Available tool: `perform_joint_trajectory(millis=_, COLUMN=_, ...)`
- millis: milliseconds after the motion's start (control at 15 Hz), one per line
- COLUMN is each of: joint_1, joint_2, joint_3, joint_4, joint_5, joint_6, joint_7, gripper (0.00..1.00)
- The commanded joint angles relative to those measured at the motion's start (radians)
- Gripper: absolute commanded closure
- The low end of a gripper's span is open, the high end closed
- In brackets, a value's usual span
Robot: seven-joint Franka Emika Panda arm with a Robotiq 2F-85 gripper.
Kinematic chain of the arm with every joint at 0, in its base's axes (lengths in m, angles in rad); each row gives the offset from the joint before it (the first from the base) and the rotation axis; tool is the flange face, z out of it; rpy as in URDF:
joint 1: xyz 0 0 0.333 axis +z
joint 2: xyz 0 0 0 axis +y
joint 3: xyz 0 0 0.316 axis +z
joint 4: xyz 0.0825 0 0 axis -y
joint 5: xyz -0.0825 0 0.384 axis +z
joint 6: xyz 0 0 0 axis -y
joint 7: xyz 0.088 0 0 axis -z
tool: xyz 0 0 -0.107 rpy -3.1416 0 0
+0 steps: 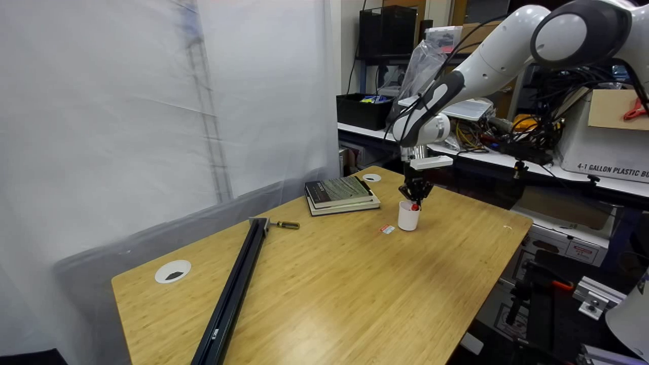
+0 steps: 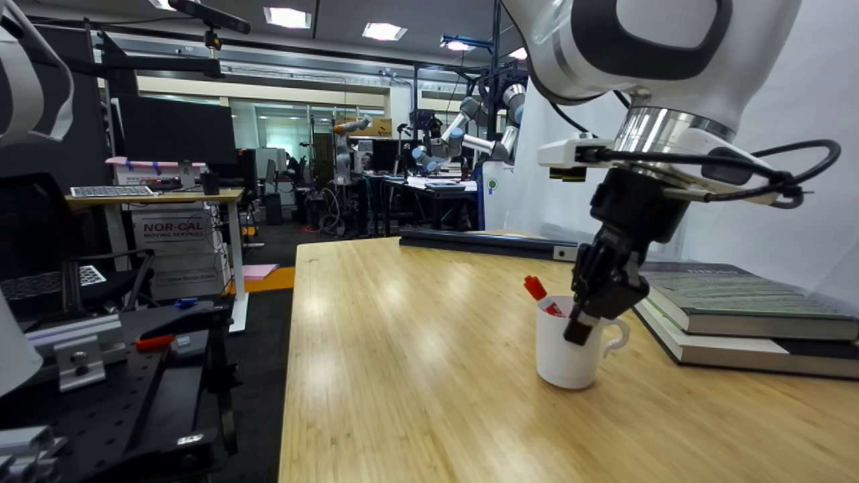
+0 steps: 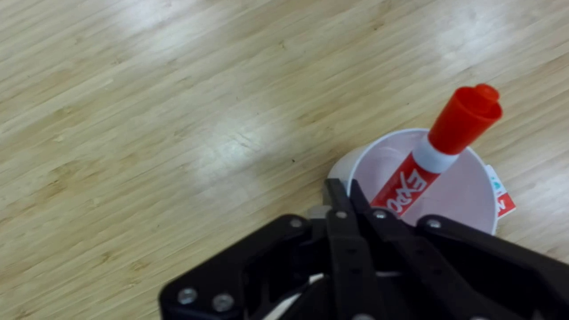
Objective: Move the mug to the right, put the marker on the desk, then put it back in the mug
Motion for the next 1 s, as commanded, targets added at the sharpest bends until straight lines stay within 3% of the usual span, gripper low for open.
perform_joint_trajectory(millis=0, joint_1=-0.009, joint_2=0.008, joint_3=0.008, joint_4=0.018, joint_5=0.009, joint_6=0.003, joint_7=-0.017, gripper=0.99)
perform_joint_trajectory(millis=133, joint_1=-0.010, joint_2=0.015, joint_3=0.008, joint_4=0.023, joint_5=0.011, joint_6=0.002, joint_7=-0.012, gripper=0.99)
perform_joint_trajectory(millis=200, joint_1=-0.010, joint_2=0.018, joint_3=0.008, joint_4=0.025, joint_5=0.010, joint_6=0.002, joint_7=-0.014, gripper=0.73)
perform_joint_trajectory(millis=267, joint_1=-0.010, joint_2=0.019, joint_3=0.008, joint_4=0.027, joint_5=0.011, joint_6=0.000, joint_7=-0.012, gripper=0.72)
perform_joint_trajectory(millis=400, joint_1=-0.010, joint_2=0.019, joint_3=0.008, joint_4=0.029, joint_5=0.010, joint_6=0.000, joint_7=-0.012, gripper=0.60)
perform_joint_trajectory(millis=933, joint_1=-0.002, joint_2=-0.003, joint_3=0.003, joint_4=0.033, joint_5=0.000, joint_6=-0.016, joint_7=-0.004, gripper=0.04)
